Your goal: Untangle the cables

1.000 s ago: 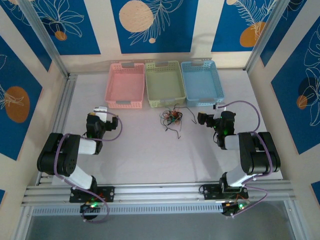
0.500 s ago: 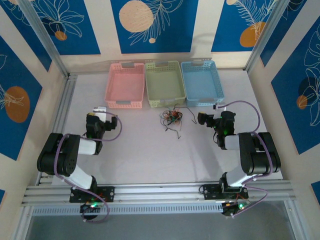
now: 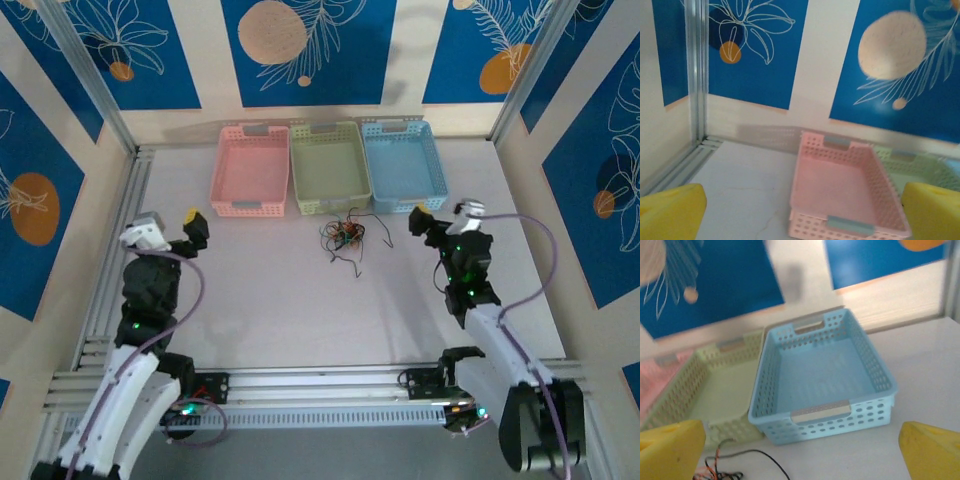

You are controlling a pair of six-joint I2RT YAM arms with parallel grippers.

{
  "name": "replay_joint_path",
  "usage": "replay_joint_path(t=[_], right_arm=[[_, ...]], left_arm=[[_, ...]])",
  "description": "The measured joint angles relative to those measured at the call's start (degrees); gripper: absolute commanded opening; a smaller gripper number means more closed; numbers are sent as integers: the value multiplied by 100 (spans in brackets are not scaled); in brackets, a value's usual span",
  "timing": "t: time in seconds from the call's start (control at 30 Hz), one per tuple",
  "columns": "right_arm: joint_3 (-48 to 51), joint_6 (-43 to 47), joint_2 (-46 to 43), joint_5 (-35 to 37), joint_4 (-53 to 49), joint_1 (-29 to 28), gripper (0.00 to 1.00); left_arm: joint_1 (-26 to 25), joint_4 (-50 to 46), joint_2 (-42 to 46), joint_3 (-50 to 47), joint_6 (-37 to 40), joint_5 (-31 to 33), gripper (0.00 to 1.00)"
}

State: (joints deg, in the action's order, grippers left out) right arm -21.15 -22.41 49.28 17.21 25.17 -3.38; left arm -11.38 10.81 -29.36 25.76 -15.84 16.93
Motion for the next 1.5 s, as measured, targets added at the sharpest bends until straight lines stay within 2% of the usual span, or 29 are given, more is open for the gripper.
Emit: replay_joint_path(t=[0.13,0.27,0.4,0.6,0.8,1.0,1.2,1.5], right_arm=[[66,-1012,-321,-229,-570,509,99],[-278,-1388,90,-680,-1469,490,96],[-1246,-1412,964,-1147,-2319,181,92],[-2719,-1176,2181,-1552,-3565,-748,90],[-3722,-1139,3213,-1416,-4699,-1749,90],[-5023,-1375,4538,-903,-5604,-2302,91],[-6100,-1622,5678,-435,-6188,-2583,92],[-7307,-1856,6961,227,-6970,-2677,90]], left_arm=[[22,-1449,197,555,-581,-885,100],[22,-2903,-341,1495,-796,-1731,100],[22,-4022,-837,2365,-780,-2164,100],[24,-5056,-741,2573,-476,-2411,100],[26,-5388,-472,2404,-267,-2568,100],[26,-5475,-330,2258,-90,-2597,100],[26,-5475,-151,2194,-7,-2671,100],[26,-5473,11,2162,-7,-2702,100]])
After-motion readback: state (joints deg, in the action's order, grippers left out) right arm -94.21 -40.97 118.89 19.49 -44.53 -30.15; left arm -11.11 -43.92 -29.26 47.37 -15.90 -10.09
